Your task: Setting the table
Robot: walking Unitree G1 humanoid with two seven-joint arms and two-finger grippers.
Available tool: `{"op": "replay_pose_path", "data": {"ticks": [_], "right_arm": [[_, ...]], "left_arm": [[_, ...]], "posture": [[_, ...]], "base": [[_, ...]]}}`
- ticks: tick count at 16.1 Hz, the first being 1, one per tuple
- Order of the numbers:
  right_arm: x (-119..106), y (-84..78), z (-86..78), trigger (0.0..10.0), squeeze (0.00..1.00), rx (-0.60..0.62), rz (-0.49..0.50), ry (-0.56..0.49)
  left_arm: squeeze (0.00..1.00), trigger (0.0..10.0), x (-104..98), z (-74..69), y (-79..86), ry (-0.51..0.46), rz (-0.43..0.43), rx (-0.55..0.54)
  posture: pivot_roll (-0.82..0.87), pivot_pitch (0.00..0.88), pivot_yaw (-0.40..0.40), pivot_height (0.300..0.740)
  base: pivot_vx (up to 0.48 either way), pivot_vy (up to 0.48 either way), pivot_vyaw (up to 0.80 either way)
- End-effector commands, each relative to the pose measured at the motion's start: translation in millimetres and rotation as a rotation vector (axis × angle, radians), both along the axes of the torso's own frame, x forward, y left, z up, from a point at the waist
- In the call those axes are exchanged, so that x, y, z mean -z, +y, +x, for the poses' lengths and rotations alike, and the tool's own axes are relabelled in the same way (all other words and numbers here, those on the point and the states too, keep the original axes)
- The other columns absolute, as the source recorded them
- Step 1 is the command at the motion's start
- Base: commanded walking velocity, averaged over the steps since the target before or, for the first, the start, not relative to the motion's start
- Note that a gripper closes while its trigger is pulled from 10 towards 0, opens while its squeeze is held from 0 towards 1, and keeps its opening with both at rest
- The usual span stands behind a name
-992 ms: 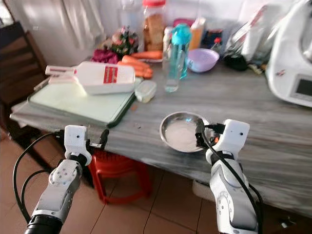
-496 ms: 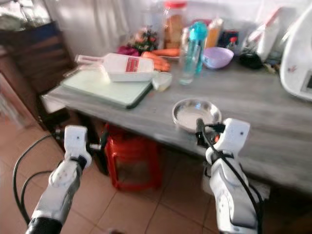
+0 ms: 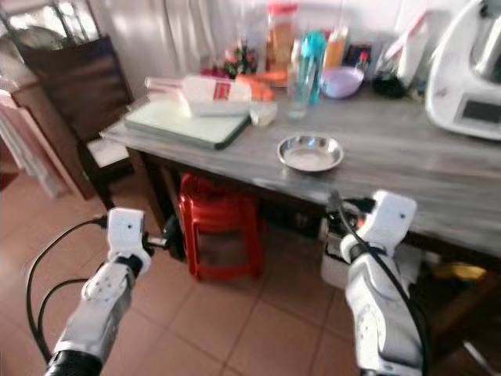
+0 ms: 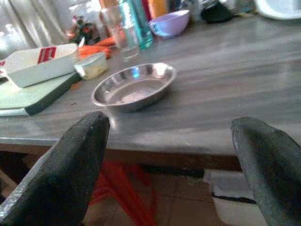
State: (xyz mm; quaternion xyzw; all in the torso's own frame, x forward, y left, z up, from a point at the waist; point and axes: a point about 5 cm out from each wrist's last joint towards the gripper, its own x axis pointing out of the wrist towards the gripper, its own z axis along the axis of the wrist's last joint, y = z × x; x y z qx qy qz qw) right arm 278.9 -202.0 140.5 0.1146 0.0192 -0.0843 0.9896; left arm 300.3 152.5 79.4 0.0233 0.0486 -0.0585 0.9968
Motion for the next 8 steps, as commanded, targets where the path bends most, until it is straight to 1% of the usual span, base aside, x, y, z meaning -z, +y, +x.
{"op": "replay_pose_path", "data": {"ticks": [1, 5, 8], "right_arm": [[-0.3, 5.3, 2.2, 10.0, 0.0, -0.012, 0.02, 0.0], [0.0, 6.0, 2.3, 10.0, 0.0, -0.014, 0.017, 0.001], [1.3, 5.7, 1.0, 10.0, 0.0, -0.013, 0.016, 0.005]], "left_arm": [[0.0, 10.0, -2.8, 0.9, 5.6, -0.009, 0.024, -0.002], [0.0, 10.0, -3.8, 1.0, 3.9, -0.02, 0.03, 0.012], [0.0, 10.0, -6.2, 0.3, 1.3, -0.039, -0.002, 0.044]], "posture": [[-0.01, 0.0, 0.031, 0.74], [-0.02, 0.0, 0.032, 0.74], [-0.02, 0.0, 0.032, 0.74]], "base": [[-0.3, 0.0, 0.0], [-0.279, 0.0, 0.0], [0.0, 0.0, 0.0]]}}
